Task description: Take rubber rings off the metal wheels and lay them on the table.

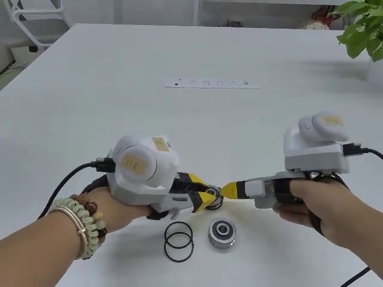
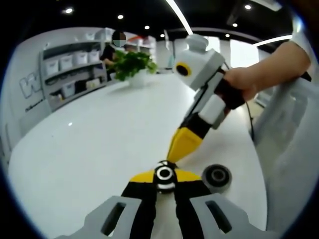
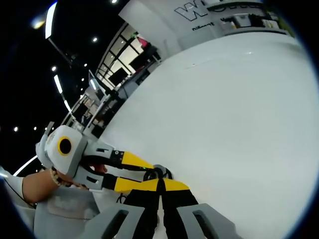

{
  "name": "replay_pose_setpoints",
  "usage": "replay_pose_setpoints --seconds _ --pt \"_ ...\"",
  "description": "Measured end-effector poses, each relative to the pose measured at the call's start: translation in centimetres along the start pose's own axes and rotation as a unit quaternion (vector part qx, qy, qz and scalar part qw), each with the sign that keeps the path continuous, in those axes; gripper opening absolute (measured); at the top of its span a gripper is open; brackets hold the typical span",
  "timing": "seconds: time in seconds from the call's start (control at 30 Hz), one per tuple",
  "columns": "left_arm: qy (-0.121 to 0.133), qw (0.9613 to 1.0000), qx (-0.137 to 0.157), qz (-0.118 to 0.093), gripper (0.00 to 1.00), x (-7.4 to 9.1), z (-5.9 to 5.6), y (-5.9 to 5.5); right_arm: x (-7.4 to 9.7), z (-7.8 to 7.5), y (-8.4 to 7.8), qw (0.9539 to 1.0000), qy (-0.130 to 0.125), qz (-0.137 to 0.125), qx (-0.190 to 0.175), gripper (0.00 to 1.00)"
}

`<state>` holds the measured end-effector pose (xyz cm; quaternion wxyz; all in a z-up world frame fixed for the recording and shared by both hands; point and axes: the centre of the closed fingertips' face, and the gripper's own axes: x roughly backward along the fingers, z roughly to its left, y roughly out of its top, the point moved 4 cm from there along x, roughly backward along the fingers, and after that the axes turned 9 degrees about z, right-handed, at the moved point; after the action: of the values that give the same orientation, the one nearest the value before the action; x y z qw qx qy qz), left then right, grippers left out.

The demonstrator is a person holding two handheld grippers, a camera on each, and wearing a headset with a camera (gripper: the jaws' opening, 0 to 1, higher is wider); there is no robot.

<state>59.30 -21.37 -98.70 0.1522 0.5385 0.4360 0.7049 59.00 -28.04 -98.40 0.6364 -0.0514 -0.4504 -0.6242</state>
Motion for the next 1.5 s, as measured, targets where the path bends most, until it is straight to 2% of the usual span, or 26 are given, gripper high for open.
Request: replay_pose_setpoints --seconds 0.1,1.0,1.3,1.37,1.47,1.5 --pt "0.000 1.0000 0.000 0.000 0.14 0.0 0.0 0.0 -0.1 0.1 0.0 1.0000 -0.003 0.002 0.009 0.00" --pt "0.002 1.0000 0.004 -0.004 0.14 0.1 0.1 -0.1 -0.2 0.4 0.4 0.9999 0.004 -0.001 0.014 0.00" --pt "0.003 1.0000 0.005 -0.005 0.14 0.0 0.1 -0.1 -0.3 1.3 0.6 0.9995 0.023 -0.004 0.020 0.00" --pt "0.004 1.0000 0.005 -0.005 0.13 0.0 0.1 -0.1 -0.4 1.3 0.6 0.9995 0.020 -0.004 0.024 0.00" --pt "0.004 0.9999 0.006 -0.007 0.13 0.0 0.1 -0.1 -0.3 1.0 0.6 0.9997 0.023 -0.005 0.009 0.00" --pt "0.004 0.9999 0.007 -0.008 0.13 0.0 0.1 -0.1 -0.2 1.2 0.9 0.9993 0.033 -0.019 0.003 0.00"
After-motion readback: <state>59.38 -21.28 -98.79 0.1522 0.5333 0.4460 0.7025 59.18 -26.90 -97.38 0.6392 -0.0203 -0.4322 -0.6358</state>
